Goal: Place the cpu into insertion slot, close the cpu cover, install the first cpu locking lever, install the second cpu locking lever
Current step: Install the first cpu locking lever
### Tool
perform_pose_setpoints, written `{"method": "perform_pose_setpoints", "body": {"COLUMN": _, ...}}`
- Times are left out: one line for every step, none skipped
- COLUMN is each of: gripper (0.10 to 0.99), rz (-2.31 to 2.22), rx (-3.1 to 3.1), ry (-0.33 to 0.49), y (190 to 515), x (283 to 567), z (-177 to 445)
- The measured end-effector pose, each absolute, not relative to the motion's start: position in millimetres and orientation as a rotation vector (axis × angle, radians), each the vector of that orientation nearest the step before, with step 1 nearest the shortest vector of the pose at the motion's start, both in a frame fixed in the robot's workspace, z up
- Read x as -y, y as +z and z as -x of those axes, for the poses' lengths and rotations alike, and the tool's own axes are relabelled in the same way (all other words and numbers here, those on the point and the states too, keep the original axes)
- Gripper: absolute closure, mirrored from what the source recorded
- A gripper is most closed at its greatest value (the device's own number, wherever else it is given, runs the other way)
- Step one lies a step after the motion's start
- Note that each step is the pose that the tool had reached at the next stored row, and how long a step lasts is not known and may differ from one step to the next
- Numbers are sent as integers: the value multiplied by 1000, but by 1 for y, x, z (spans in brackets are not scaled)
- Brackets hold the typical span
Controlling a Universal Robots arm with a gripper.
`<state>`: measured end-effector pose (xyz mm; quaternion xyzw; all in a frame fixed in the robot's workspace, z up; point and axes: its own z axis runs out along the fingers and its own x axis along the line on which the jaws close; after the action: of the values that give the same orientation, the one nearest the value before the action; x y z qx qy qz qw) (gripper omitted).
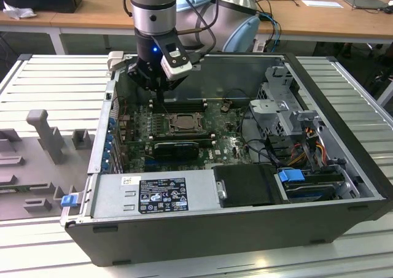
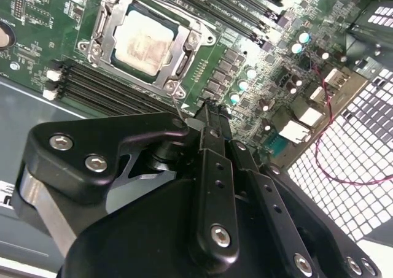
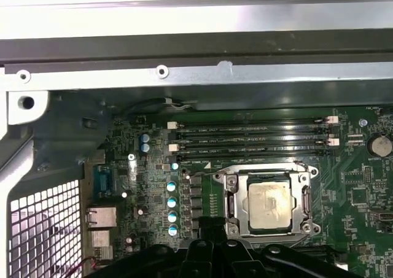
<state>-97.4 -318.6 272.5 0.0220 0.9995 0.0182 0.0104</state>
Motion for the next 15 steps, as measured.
{"method": "perform_pose_setpoints", "body": {"gripper": 980, "rz": -68, "rx": -3120, "ry": 57, "y": 272, "x": 319, "z": 98}}
{"method": "perform_pose_setpoints", "body": {"gripper": 980, "rz": -68, "rx": -3119, "ry": 57, "y": 272, "x": 319, "z": 99}}
{"method": "perform_pose_setpoints", "body": {"gripper": 980, "rz": -68, "rx": -3120, "ry": 57, "y": 272, "x": 319, "z": 99}}
{"method": "perform_pose_setpoints", "body": {"gripper": 980, "rz": -68, "rx": -3119, "ry": 57, "y": 272, "x": 319, "z": 99}}
{"method": "perform_pose_setpoints", "body": {"gripper": 980, "rz": -68, "rx": -3119, "ry": 57, "y": 272, "x": 319, "z": 99}}
{"method": "perform_pose_setpoints", "body": {"gripper": 980, "rz": -68, "rx": -3119, "ry": 57, "y": 272, "x": 319, "z": 99}}
{"method": "perform_pose_setpoints", "body": {"gripper": 980, "rz": -68, "rx": -3119, "ry": 57, "y": 272, "x": 319, "z": 99}}
{"method": "perform_pose_setpoints", "body": {"gripper": 980, "rz": -68, "rx": -3119, "ry": 57, "y": 272, "x": 319, "z": 99}}
{"method": "perform_pose_setpoints", "body": {"gripper": 980, "rz": -68, "rx": -3119, "ry": 57, "y": 272, "x": 319, "z": 99}}
{"method": "perform_pose_setpoints", "body": {"gripper": 980, "rz": -68, "rx": -3120, "ry": 57, "y": 272, "x": 319, "z": 99}}
{"method": "perform_pose_setpoints", "body": {"gripper": 980, "rz": -68, "rx": -3119, "ry": 57, "y": 272, "x": 319, "z": 99}}
{"method": "perform_pose_setpoints", "body": {"gripper": 980, "rz": -68, "rx": -3119, "ry": 57, "y": 272, "x": 319, "z": 99}}
{"method": "perform_pose_setpoints", "body": {"gripper": 980, "rz": -68, "rx": -3119, "ry": 57, "y": 272, "x": 319, "z": 99}}
{"method": "perform_pose_setpoints", "body": {"gripper": 980, "rz": -68, "rx": -3119, "ry": 57, "y": 272, "x": 319, "z": 99}}
{"method": "perform_pose_setpoints", "body": {"gripper": 980, "rz": -68, "rx": -3119, "ry": 57, "y": 272, "x": 319, "z": 99}}
